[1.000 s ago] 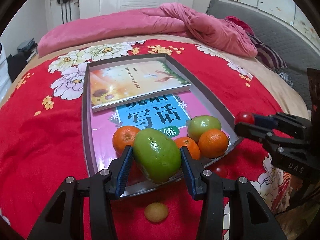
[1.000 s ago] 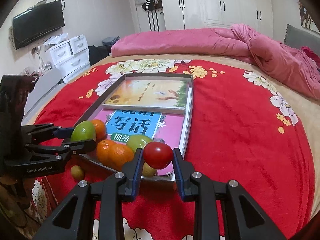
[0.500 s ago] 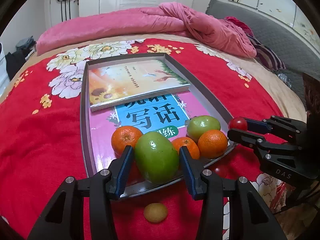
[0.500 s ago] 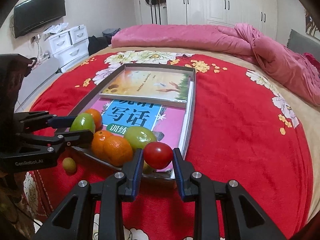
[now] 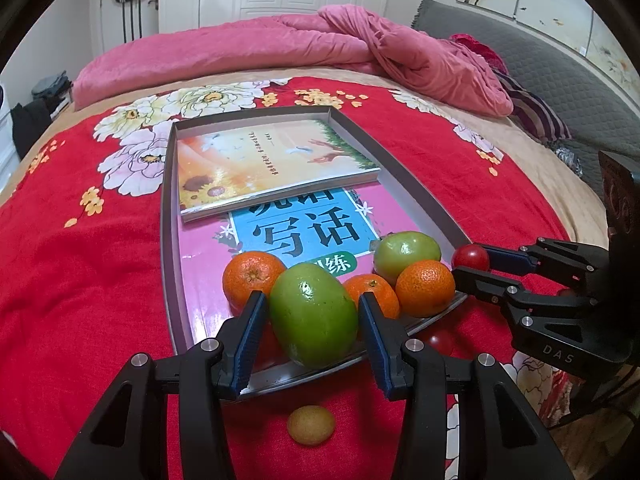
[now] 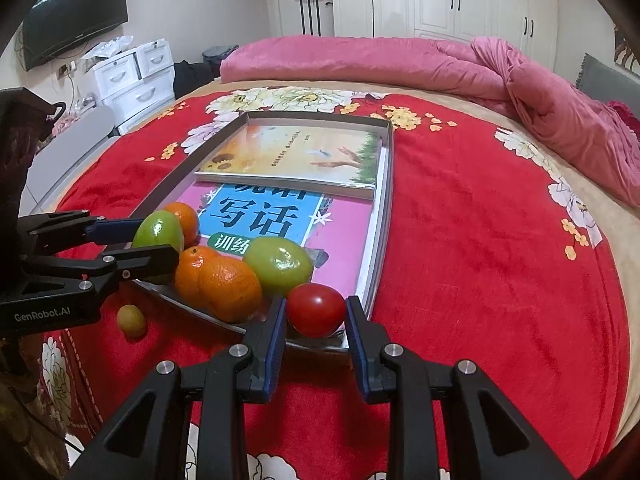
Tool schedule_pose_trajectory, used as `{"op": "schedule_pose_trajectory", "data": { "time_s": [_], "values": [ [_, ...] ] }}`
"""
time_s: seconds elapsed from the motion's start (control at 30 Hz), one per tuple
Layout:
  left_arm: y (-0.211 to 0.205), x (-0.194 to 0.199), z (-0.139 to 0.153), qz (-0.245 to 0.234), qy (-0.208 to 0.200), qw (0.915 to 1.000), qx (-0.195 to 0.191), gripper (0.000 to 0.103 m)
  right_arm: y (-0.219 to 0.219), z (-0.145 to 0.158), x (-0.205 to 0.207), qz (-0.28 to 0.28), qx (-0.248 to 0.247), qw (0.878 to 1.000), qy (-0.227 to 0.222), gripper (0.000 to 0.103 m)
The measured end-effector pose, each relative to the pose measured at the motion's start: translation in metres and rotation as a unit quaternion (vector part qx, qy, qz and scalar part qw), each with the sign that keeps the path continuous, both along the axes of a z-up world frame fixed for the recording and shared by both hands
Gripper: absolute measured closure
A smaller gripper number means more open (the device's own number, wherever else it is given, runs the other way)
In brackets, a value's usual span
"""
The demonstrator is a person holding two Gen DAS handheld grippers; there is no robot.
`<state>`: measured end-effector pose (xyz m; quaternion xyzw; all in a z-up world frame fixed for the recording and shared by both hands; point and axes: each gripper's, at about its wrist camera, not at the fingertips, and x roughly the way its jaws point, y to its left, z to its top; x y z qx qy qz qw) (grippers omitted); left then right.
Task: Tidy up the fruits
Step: 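Lower the green fruit into the tray with left while right releases the cherry tomato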
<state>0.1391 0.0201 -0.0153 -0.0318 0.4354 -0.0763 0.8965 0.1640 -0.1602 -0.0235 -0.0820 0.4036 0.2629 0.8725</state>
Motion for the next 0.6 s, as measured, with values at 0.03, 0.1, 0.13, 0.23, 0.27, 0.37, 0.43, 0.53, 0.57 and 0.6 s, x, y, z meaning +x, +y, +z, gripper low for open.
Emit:
{"op": "schedule_pose_trajectory", "data": {
  "time_s": [0.03,0.1,0.13,0.23,0.27,0.37,0.43,0.53,0.57,0.6],
  "values": [
    [0.001,0.000,0.000,0.000,0.000,1.0000,0.000,0.054,0.000,0.000,0.000,0.001,0.001,1.000,0.001,0.073],
    [0.001,0.000,0.000,0.000,0.000,1.0000,0.000,0.054,0.001,0.000,0.000,0.001,-0.001,1.000,0.000,0.073],
    [0.000,0.000,0.000,0.000,0.000,1.0000,0.000,0.054,0.000,0.000,0.000,0.000,0.000,1.000,0.000,0.073],
    [0.000,0.000,0.000,0.000,0.000,1.0000,-0.001,0.054,0.000,0.000,0.000,-0.001,0.001,1.000,0.000,0.073],
    [0.000,0.000,0.000,0.000,0.000,1.0000,0.000,0.054,-0.001,0.001,0.000,-0.003,0.002,1.000,0.000,0.073],
    [0.001,0.000,0.000,0.001,0.000,1.0000,-0.001,0.054,-0.004,0.002,0.001,-0.007,0.010,1.000,0.003,0.073],
    [0.001,0.000,-0.001,0.001,0.001,1.0000,-0.002,0.054,-0.006,0.004,0.001,-0.011,0.015,1.000,0.003,0.072],
    [0.001,0.000,-0.001,0.001,0.001,1.0000,-0.002,0.054,-0.009,0.007,0.000,-0.017,0.019,1.000,-0.002,0.065],
    [0.001,0.000,-0.001,0.001,0.001,1.0000,-0.002,0.054,-0.011,0.009,-0.001,-0.019,0.022,1.000,-0.002,0.063],
    [0.001,0.000,-0.001,0.001,0.001,1.0000,-0.002,0.054,-0.012,0.010,-0.001,-0.020,0.025,0.999,-0.002,0.063]
  ]
}}
